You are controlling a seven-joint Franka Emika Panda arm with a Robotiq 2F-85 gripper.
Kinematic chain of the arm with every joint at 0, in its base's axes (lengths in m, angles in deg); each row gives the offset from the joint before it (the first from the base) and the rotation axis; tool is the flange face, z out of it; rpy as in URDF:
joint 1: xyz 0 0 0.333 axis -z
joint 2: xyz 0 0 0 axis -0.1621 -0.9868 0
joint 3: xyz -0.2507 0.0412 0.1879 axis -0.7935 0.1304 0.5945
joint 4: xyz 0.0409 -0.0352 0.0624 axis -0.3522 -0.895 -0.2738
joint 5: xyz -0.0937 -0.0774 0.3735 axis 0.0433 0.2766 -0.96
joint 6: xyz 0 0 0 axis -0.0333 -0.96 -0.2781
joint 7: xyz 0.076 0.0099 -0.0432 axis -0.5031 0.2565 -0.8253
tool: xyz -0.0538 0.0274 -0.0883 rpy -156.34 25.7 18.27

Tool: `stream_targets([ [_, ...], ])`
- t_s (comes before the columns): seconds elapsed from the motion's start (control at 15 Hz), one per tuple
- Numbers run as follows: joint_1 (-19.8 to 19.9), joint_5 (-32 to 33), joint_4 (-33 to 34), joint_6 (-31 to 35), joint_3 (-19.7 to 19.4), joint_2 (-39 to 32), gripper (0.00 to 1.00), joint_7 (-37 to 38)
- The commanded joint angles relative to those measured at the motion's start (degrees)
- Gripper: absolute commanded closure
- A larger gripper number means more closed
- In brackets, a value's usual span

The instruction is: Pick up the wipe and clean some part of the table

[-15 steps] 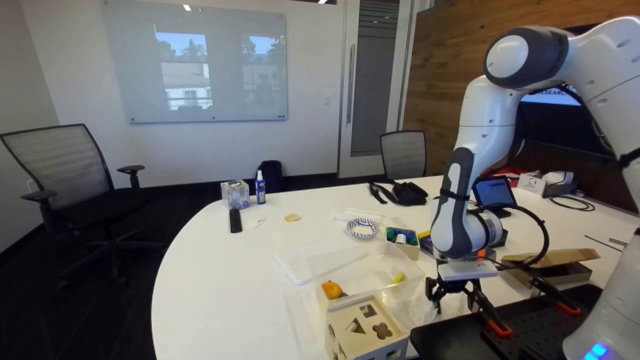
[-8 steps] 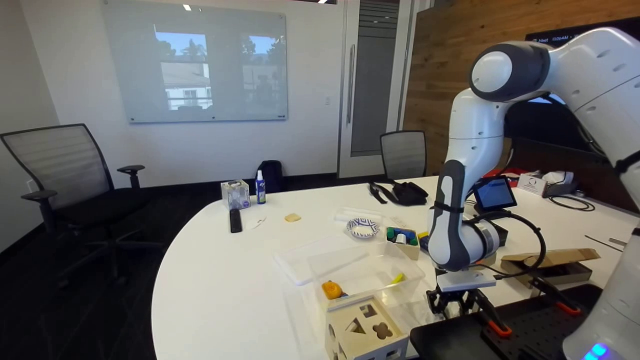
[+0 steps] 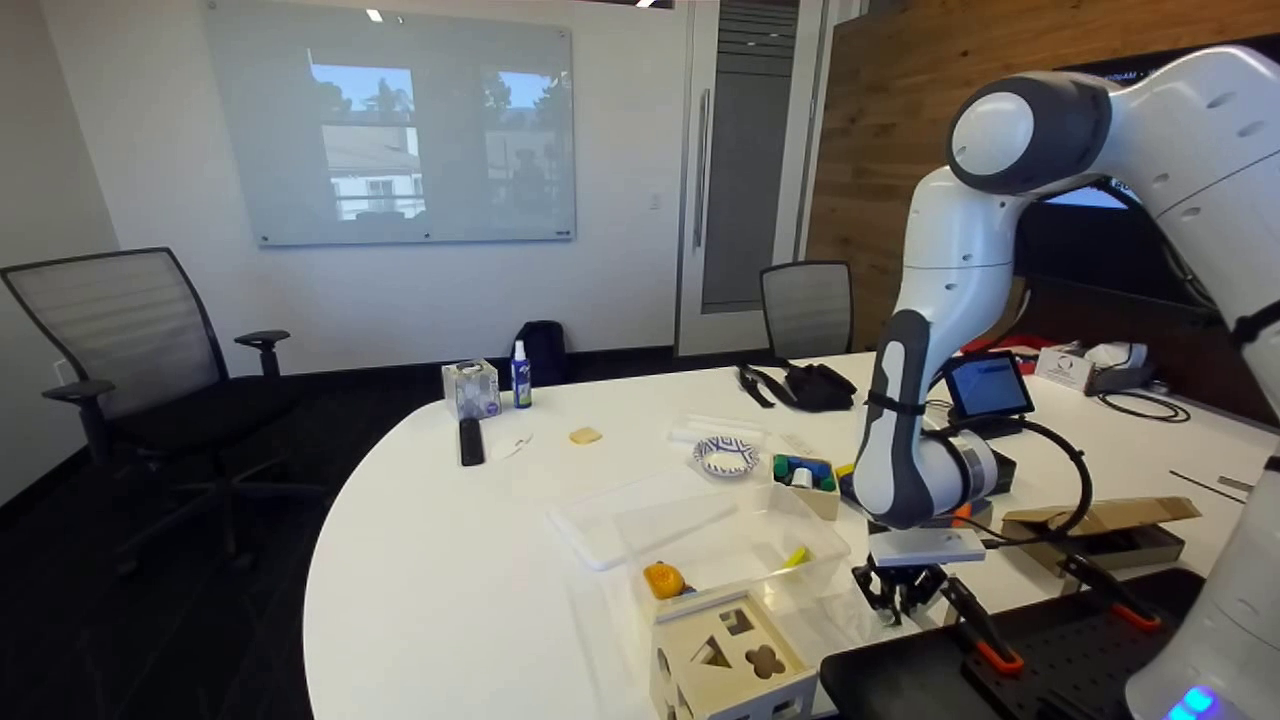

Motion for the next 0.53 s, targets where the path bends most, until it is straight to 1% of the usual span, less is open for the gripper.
stream_targets([
  [0.0,4.32,-2.13,-3.5,0.31,1.12,7.26,0.98,-3.02],
  [0.13,7.99,-2.69,-2.62,0.32,2.39,8.72,0.98,-4.24],
  [0.27,13.67,-3.33,0.08,-2.09,5.14,8.76,0.98,-6.28],
  [0.4,18.6,-4.01,3.13,-3.9,7.84,7.19,0.98,-8.45],
  [0.47,19.72,-4.33,4.71,-4.61,8.11,6.09,0.98,-8.84],
])
